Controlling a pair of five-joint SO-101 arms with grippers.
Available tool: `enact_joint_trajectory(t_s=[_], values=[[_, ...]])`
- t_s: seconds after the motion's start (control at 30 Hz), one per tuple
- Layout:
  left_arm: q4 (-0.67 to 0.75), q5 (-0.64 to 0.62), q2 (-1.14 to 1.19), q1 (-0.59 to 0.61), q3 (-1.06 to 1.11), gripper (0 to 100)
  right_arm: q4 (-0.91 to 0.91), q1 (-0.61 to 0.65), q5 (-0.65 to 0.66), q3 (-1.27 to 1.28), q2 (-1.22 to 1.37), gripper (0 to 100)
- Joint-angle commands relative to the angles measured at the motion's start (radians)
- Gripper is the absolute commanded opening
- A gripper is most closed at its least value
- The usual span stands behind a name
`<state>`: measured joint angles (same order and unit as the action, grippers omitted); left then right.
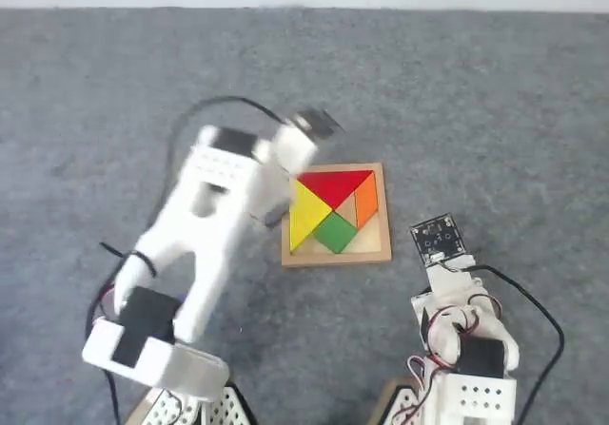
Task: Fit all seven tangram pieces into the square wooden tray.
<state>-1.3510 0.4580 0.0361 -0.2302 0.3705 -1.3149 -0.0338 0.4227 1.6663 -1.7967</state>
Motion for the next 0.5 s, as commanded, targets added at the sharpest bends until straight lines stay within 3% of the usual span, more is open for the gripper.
enact_joint_trajectory(t_s=[0.0, 0.13, 0.47], values=[[0.112, 0.098, -0.038, -0.129, 0.093, 1, -0.001, 0.004, 0.008, 0.017, -0.016, 0.8], [0.11, 0.206, -0.032, -0.172, 0.114, 1, -0.001, 0.004, 0.008, 0.017, -0.016, 0.8], [0.117, 0.245, -0.025, -0.189, 0.119, 1, -0.001, 0.004, 0.008, 0.017, -0.016, 0.8]])
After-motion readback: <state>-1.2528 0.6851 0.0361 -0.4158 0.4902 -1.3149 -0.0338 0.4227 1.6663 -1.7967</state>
